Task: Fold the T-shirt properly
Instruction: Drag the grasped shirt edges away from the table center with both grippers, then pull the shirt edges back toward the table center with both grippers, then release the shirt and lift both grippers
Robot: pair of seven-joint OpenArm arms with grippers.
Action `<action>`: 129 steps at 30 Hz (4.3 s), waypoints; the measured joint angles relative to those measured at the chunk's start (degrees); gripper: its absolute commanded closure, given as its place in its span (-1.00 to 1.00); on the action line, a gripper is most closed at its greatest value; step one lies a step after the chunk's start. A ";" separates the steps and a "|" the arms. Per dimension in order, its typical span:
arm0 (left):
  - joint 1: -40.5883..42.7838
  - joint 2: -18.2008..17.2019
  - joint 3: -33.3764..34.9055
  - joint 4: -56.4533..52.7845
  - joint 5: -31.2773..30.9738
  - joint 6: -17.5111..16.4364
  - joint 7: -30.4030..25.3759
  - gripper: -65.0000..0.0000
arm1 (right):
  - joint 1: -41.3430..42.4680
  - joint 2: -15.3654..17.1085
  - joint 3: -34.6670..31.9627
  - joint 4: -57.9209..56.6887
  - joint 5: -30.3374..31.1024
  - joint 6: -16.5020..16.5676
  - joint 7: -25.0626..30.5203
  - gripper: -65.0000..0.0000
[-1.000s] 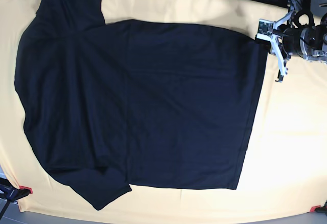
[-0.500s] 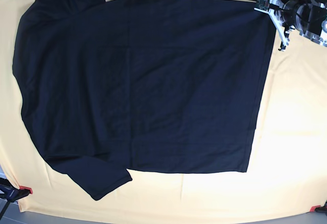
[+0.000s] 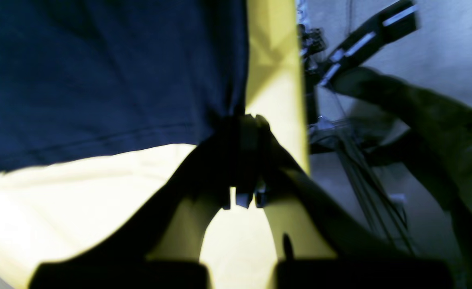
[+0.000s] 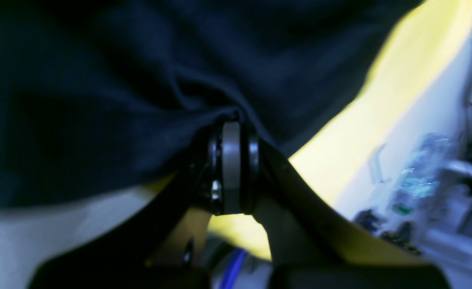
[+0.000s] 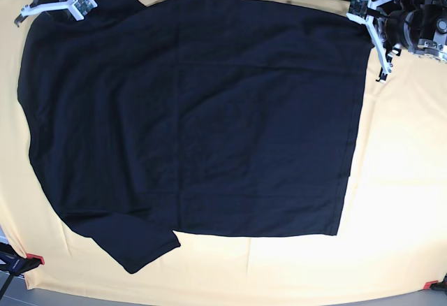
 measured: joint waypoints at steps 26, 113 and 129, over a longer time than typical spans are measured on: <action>-6.71 15.41 0.13 -10.23 25.70 29.57 -10.03 1.00 | 20.92 3.23 7.93 -4.70 16.61 7.98 10.86 1.00; -12.09 21.77 0.26 -17.29 18.73 44.76 -8.22 -0.09 | 30.95 10.73 4.70 -17.53 33.79 4.98 -5.86 -0.28; -12.09 21.77 0.26 -17.29 18.73 44.76 -8.22 -0.09 | 34.91 10.56 4.70 -31.82 49.35 13.44 -5.64 0.57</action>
